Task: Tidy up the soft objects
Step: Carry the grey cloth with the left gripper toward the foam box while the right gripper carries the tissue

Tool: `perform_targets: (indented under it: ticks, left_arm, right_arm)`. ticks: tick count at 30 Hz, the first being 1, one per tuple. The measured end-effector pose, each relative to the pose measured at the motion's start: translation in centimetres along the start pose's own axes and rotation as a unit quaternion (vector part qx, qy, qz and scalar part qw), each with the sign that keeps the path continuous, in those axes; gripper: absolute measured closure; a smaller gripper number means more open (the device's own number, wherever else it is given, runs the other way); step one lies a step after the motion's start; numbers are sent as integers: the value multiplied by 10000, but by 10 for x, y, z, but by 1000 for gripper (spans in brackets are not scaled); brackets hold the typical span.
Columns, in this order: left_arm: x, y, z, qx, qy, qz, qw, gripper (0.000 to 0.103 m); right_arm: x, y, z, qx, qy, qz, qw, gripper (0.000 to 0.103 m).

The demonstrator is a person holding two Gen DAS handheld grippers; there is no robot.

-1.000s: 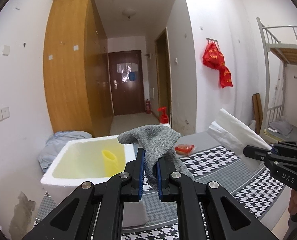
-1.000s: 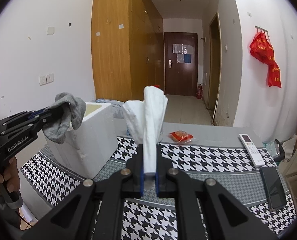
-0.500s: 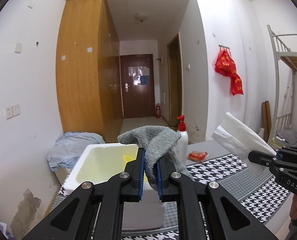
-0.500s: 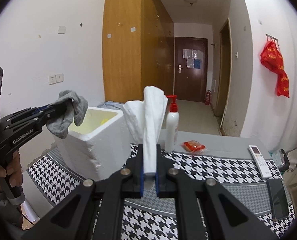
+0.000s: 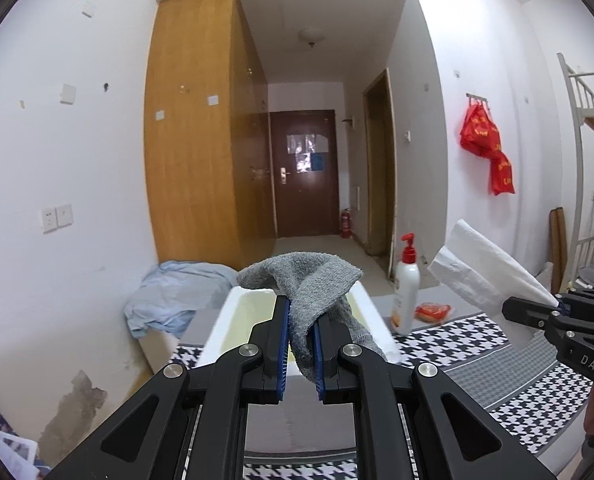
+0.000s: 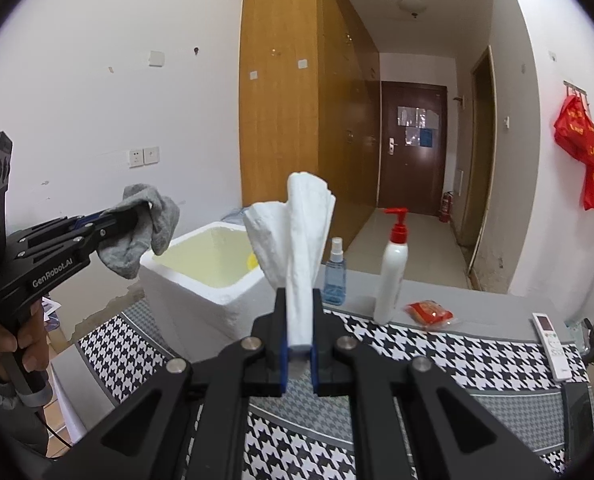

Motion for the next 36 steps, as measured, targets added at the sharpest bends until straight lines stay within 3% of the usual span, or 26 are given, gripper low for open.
perform_targets:
  ticks: [24, 36]
  left_arm:
    - [4, 6, 28, 381, -190, -53, 9991, 92]
    - [7, 17, 38, 363, -236, -38, 9991, 92]
  right_arm:
    - [28, 45, 31, 563, -291, 112, 9979, 92]
    - [37, 70, 43, 692, -350, 236, 9967, 92]
Point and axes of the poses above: each gripper's, at about its wrist camera, not at the fingertips, and y roughly the way its jaws point, z to its left, x to its top, the point moved 3 cm from there along y, roughly the way its jaws point, and after that the axes turned 15 degrees about -y, right-handed, at the moved point
